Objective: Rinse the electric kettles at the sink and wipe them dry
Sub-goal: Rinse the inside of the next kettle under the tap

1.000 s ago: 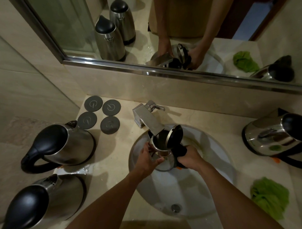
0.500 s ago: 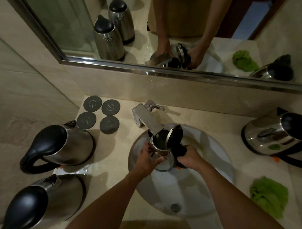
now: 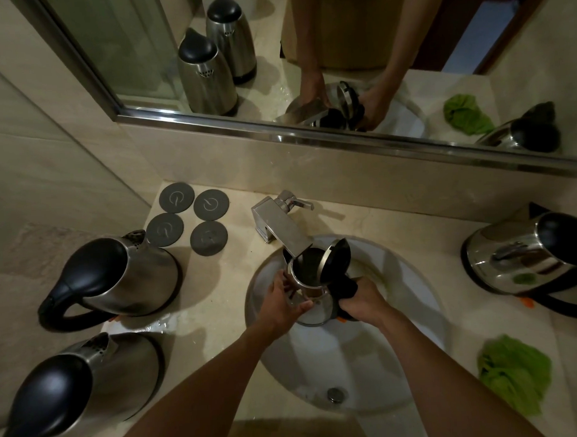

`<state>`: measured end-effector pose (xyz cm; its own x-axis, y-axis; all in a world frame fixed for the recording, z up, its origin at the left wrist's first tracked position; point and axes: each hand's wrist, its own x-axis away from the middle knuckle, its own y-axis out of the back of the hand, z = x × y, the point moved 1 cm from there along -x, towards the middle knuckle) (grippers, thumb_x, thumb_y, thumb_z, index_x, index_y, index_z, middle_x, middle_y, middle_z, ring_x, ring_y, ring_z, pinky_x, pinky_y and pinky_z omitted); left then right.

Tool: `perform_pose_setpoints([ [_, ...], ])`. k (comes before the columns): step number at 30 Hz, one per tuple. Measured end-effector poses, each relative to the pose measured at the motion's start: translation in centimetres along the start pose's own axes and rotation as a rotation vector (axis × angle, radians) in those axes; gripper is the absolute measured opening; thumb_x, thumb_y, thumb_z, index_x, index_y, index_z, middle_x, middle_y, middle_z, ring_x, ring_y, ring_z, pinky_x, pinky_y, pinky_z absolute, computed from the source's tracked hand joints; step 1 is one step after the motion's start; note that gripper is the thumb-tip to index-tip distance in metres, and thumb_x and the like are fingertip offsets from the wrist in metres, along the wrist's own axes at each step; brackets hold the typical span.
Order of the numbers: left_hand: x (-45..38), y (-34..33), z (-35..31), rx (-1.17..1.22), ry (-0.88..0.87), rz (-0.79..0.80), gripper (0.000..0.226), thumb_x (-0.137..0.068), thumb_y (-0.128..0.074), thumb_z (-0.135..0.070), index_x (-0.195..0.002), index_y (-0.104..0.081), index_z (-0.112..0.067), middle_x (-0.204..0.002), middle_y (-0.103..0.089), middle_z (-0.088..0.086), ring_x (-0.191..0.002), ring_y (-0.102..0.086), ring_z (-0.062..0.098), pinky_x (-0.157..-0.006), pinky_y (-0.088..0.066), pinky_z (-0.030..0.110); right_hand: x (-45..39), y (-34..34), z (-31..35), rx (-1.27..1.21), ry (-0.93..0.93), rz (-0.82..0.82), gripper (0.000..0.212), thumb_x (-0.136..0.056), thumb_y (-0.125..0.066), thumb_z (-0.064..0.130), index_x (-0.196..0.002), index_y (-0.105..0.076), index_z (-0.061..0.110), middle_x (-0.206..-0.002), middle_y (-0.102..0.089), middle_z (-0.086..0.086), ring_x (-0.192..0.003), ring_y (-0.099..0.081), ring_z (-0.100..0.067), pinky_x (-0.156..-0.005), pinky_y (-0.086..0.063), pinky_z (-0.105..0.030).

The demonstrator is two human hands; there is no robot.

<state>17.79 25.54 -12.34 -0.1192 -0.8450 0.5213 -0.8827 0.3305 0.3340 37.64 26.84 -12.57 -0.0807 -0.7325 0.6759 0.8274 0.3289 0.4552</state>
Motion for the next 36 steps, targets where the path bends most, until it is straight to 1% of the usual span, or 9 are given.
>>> perform_pose_setpoints([
  [6,0.05,-0.07,0.08,-0.016,0.003,0.012,0.085,-0.079,-0.080,-0.019,-0.147,-0.028,-0.016,-0.144,-0.047,0.004,-0.133,-0.044,0.016,-0.101,-0.035,0.019,0.75,0.07,-0.07,-0.011,0.015,0.003,0.017,-0.079,-0.071,0.007,-0.072,-0.066,0.021,-0.077,-0.070,-0.001,-0.074,-0.066,-0.015,-0.061,-0.050,-0.025],
  [11,0.00,-0.09,0.07,-0.042,-0.002,0.004,0.084,-0.078,-0.081,-0.023,-0.146,-0.031,-0.016,-0.143,-0.048,0.004,-0.132,-0.045,0.017,-0.103,-0.037,0.023,0.84,-0.05,-0.17,-0.025,-0.006,-0.015,0.017,-0.078,-0.070,0.004,-0.074,-0.066,0.020,-0.077,-0.070,-0.002,-0.073,-0.067,-0.015,-0.059,-0.051,-0.024],
  [14,0.01,-0.08,0.05,-0.034,0.007,0.009,0.085,-0.079,-0.081,-0.021,-0.147,-0.030,-0.016,-0.143,-0.048,0.004,-0.132,-0.045,0.017,-0.103,-0.037,0.022,0.76,-0.10,-0.29,-0.018,-0.011,-0.016,0.016,-0.077,-0.070,0.004,-0.075,-0.067,0.019,-0.080,-0.071,-0.005,-0.078,-0.069,-0.020,-0.066,-0.055,-0.031],
  [17,0.08,-0.07,-0.01,-0.029,0.013,0.014,0.088,-0.078,-0.081,-0.021,-0.149,-0.028,-0.014,-0.144,-0.047,0.004,-0.134,-0.045,0.018,-0.106,-0.038,0.026,0.71,-0.15,-0.41,-0.030,-0.019,-0.013,0.015,-0.076,-0.071,0.003,-0.079,-0.068,0.017,-0.083,-0.072,-0.007,-0.080,-0.069,-0.021,-0.068,-0.057,-0.033],
  [21,0.19,0.03,-0.16,-0.021,0.015,0.009,0.091,-0.078,-0.082,-0.019,-0.149,-0.026,-0.009,-0.143,-0.047,0.005,-0.133,-0.047,0.018,-0.107,-0.040,0.027,0.83,-0.09,-0.46,-0.051,-0.005,-0.014,0.017,-0.076,-0.071,0.003,-0.074,-0.067,0.019,-0.079,-0.071,-0.005,-0.080,-0.070,-0.022,-0.074,-0.058,-0.039],
  [25,0.30,0.03,-0.32,-0.019,0.008,0.016,0.092,-0.078,-0.081,-0.020,-0.150,-0.025,-0.012,-0.144,-0.047,0.005,-0.133,-0.047,0.019,-0.108,-0.040,0.028,0.85,-0.14,-0.55,-0.057,0.005,-0.024,0.017,-0.077,-0.069,0.001,-0.072,-0.068,0.017,-0.081,-0.073,-0.011,-0.079,-0.069,-0.023,-0.074,-0.058,-0.040],
  [29,0.39,0.00,-0.37,-0.030,0.009,0.013,0.091,-0.080,-0.079,-0.019,-0.151,-0.024,-0.012,-0.146,-0.044,0.006,-0.134,-0.045,0.018,-0.102,-0.036,0.022,0.69,-0.08,-0.69,-0.066,-0.014,-0.008,0.015,-0.075,-0.071,0.002,-0.077,-0.070,0.017,-0.082,-0.073,-0.009,-0.082,-0.071,-0.024,-0.079,-0.061,-0.045],
  [33,0.38,0.03,-0.36,-0.040,0.021,0.014,0.097,-0.080,-0.080,-0.021,-0.154,-0.018,-0.011,-0.149,-0.042,0.007,-0.135,-0.044,0.019,-0.107,-0.038,0.028,0.59,-0.14,-0.74,-0.058,-0.015,-0.003,0.014,-0.074,-0.072,0.004,-0.080,-0.071,0.017,-0.085,-0.074,-0.009,-0.083,-0.071,-0.023,-0.081,-0.060,-0.046],
  [36,0.37,0.02,-0.42,-0.032,0.024,0.019,0.095,-0.081,-0.079,-0.021,-0.154,-0.018,-0.011,-0.149,-0.042,0.007,-0.136,-0.044,0.018,-0.106,-0.037,0.026,0.48,-0.18,-0.82,-0.048,-0.020,-0.014,0.011,-0.073,-0.071,0.004,-0.079,-0.072,0.014,-0.083,-0.074,-0.010,-0.080,-0.071,-0.024,-0.079,-0.061,-0.047],
])
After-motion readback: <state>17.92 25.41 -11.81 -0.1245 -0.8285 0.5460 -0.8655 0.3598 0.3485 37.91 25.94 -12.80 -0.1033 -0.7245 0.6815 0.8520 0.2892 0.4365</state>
